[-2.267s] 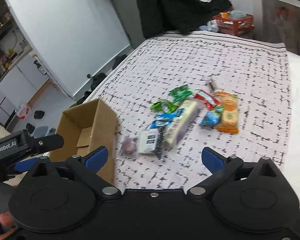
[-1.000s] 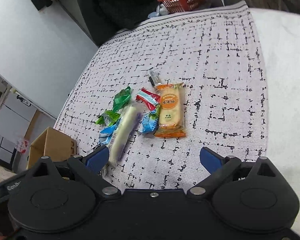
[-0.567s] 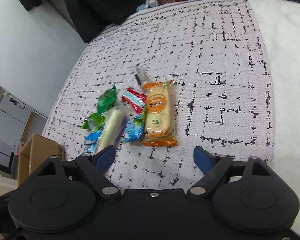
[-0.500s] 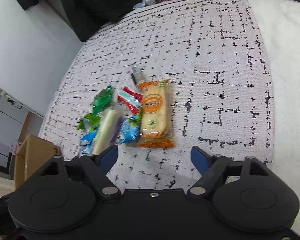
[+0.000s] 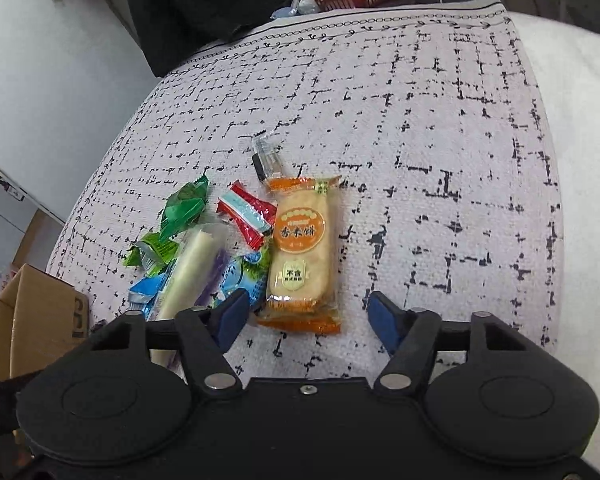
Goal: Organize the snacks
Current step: 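Grasp the white bread pack with the left gripper while the right grasps the orange rice cracker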
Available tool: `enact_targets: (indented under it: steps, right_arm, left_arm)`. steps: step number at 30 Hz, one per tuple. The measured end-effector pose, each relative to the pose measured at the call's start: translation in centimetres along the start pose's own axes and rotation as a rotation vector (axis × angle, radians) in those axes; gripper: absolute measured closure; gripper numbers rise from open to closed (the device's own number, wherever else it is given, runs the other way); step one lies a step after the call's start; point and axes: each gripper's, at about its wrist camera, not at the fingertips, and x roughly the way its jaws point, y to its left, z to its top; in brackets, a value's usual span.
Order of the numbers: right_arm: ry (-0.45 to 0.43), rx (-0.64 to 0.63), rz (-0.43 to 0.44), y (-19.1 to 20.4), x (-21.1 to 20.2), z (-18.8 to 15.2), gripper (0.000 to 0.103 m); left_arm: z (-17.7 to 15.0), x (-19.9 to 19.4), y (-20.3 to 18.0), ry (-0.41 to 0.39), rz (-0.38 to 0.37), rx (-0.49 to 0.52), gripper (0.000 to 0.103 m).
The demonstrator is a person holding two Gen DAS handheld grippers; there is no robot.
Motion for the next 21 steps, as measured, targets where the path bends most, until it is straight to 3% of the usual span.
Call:
enact_targets:
  steps: [3, 5, 9, 21]
  right_arm:
    - [-0.008, -0.004, -0.009, 0.0, 0.2, 0.1, 0.052]
    - [-0.009, -0.012, -0.005, 0.1, 0.3, 0.1, 0.064]
    - [-0.001, -0.007, 0.036, 0.1, -0.2, 0.0, 0.07]
    - [-0.078, -0.036, 0.068, 1.6, -5.0, 0.0, 0.072]
  left_arm:
    - [0.1, -0.6, 0.2, -0.015, -0.014, -0.008, 0.077]
    - [0.1, -1.0, 0.3, -0.02, -0.03, -0.017, 0.079]
    - [-0.1, -1.7, 0.6, -0.024, -0.043, -0.037, 0.081]
    - [-0.2, -5.7, 0.6, -0.087, -0.102, -0.051, 0.082]
